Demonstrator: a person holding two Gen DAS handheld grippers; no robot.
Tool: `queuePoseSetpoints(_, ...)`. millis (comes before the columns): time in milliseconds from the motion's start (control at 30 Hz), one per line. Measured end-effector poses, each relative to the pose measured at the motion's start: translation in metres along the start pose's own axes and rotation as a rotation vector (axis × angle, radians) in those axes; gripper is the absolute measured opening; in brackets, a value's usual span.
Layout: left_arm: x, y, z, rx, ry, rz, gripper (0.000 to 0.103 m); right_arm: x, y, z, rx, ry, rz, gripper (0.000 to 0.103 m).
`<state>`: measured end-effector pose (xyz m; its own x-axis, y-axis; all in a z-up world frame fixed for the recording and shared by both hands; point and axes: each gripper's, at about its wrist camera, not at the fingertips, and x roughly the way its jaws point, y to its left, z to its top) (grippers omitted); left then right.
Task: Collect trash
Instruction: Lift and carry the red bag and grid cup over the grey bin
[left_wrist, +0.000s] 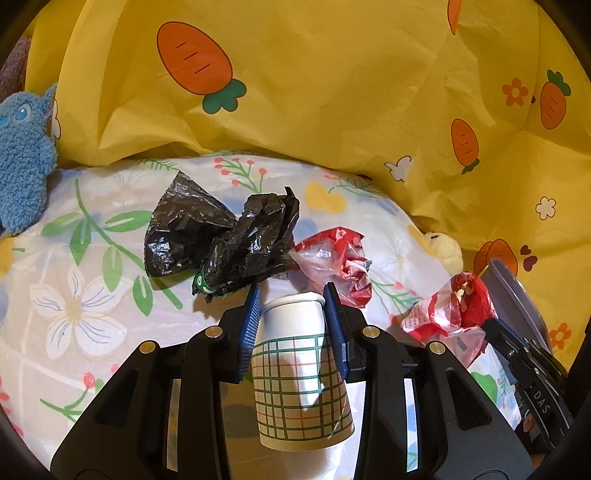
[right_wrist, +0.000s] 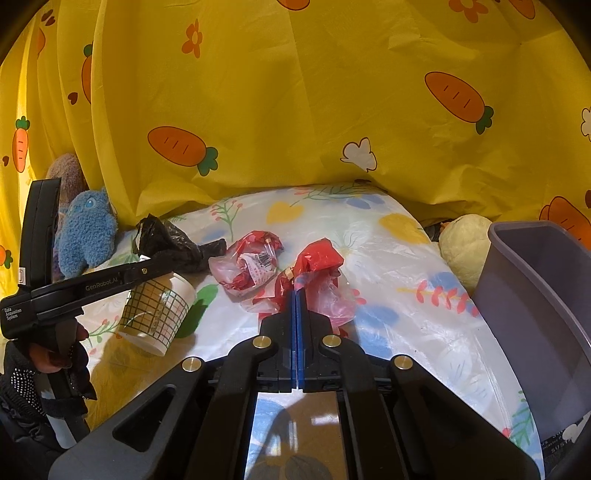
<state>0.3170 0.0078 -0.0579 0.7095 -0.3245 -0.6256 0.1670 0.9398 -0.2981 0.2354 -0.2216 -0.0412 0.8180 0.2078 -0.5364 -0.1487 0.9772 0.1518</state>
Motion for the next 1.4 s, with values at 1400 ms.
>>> queuePoseSetpoints(1400, -0.066, -0.113, -0.007, 0.103, -0.1, -0.188, 0.034, -0.079, -0.038, 0.005, 0.019, -0.124, -0.038, 0.001)
